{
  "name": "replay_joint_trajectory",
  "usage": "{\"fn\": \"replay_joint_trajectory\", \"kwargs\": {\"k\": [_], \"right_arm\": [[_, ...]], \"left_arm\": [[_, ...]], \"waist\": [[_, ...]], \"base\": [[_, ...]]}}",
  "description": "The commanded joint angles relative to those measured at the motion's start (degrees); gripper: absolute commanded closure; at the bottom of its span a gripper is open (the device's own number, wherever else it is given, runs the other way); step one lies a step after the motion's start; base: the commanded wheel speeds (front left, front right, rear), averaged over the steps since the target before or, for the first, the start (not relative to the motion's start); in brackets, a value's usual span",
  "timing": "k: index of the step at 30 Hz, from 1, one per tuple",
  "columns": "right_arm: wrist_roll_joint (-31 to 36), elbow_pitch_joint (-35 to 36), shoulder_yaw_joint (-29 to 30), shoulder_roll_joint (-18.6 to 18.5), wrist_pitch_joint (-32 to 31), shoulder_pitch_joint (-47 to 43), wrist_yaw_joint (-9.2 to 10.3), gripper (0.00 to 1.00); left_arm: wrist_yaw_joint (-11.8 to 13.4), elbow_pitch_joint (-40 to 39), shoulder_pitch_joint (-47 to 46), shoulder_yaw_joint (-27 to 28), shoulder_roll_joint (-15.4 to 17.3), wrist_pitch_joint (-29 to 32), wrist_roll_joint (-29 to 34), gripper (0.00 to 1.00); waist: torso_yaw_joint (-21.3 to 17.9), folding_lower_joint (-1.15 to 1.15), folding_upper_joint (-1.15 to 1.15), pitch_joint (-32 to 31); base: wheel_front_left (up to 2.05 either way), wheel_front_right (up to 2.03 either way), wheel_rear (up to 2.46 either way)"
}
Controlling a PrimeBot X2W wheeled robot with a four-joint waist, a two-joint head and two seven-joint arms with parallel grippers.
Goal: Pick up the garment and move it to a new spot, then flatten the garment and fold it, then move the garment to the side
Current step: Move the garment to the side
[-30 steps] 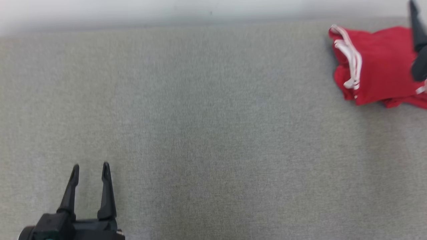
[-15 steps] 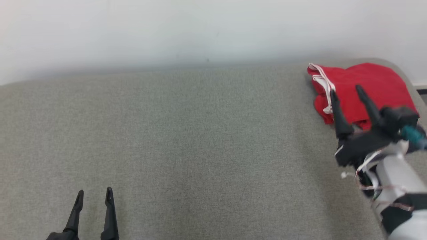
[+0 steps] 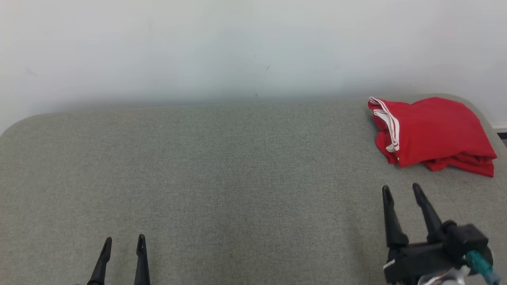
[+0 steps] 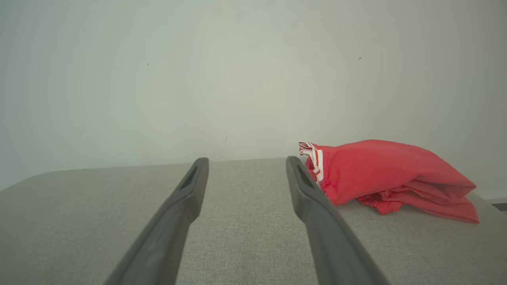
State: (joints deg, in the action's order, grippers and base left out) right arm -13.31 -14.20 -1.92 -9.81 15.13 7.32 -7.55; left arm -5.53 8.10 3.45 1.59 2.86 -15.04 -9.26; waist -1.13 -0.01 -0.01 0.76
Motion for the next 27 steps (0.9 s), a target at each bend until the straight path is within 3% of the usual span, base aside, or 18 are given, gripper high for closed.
{"fn": "replay_joint_trajectory", "kwargs": {"k": [1,12,20,27], "right_arm": [[0.8,1.7,0.5,1.5,0.0,-2.2,0.12,0.0],[3.5,6.6,1.0,6.3,0.0,-10.0,0.12,0.0],[4.0,5.7,0.9,6.9,0.0,-10.5,0.12,0.0],[4.4,5.1,1.5,7.0,0.0,-10.4,0.12,0.0]], "left_arm": [[0.4,0.1,0.7,-0.1,0.0,-0.1,-0.3,0.0],[0.6,0.4,1.2,-0.5,0.0,-0.1,-0.3,0.0],[1.5,0.7,1.6,0.1,0.0,-0.1,-0.3,0.0],[0.6,1.8,1.4,-0.3,0.0,-0.1,0.6,0.0]], "waist": [[0.3,0.01,0.01,-0.3],[0.7,0.01,0.01,-1.0],[0.5,0.01,0.01,-1.5],[0.5,0.01,0.01,-1.5]], "base": [[0.0,0.0,0.0],[0.0,0.0,0.0],[0.0,0.0,0.0],[0.0,0.0,0.0]]}}
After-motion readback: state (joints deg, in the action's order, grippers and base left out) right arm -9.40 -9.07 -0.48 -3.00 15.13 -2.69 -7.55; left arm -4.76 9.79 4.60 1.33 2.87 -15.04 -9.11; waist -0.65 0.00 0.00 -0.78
